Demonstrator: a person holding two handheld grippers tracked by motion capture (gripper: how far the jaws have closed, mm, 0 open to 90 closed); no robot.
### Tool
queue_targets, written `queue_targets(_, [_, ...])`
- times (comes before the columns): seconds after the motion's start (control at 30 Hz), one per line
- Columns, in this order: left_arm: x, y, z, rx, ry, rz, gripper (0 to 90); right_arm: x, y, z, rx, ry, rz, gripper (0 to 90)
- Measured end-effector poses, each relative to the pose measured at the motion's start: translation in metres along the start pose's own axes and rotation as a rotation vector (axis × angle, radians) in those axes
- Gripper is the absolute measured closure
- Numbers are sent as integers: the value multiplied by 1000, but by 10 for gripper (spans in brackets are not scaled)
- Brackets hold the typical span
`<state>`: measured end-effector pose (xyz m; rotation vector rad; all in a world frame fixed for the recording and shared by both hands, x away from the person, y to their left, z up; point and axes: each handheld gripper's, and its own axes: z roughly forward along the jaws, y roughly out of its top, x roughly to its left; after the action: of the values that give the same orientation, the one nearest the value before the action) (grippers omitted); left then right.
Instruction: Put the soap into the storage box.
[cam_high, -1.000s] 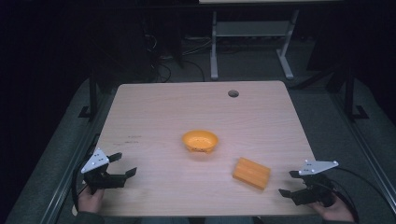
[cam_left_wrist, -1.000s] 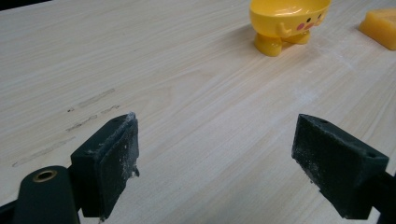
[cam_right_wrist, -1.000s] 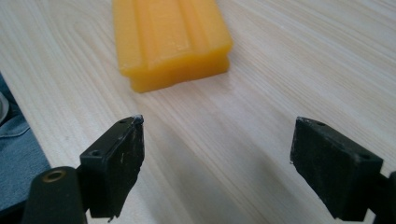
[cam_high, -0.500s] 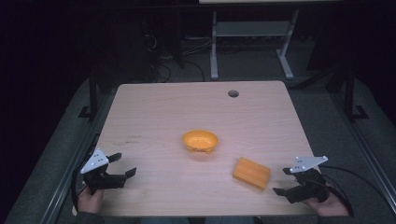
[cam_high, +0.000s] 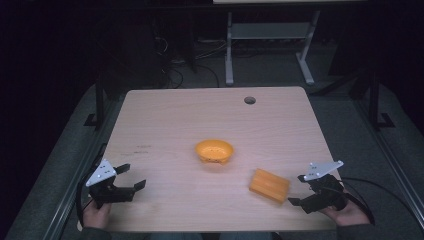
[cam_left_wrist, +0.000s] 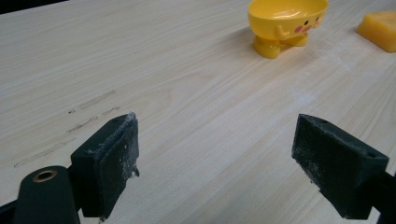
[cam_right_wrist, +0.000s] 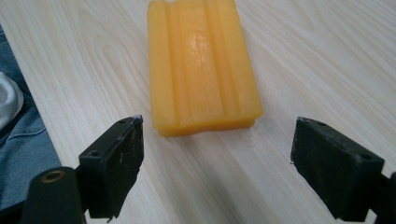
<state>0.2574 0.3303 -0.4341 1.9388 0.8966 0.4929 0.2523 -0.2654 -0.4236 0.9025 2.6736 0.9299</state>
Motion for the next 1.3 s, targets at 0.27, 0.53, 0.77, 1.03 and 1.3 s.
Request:
queue_targets(0.27, [0, 0, -1, -1, 1, -8, 143, 3, 13, 2, 3, 13, -27, 158])
queue_targets(0.53, [1, 0, -2, -9, 1, -4, 143, 7, 31, 14, 32, 30, -56, 157])
queue_targets(0.77, [1, 0, -2, -17, 0, -11, 143, 8, 41, 24, 63, 31, -72, 157])
queue_targets(1.03, [1, 1, -2, -20, -2, -11, 143, 7, 50, 36, 105, 39, -93, 157])
queue_targets(1.3, [1, 1, -2, -16, -1, -12, 143, 5, 60, 48, 136, 49, -119, 157])
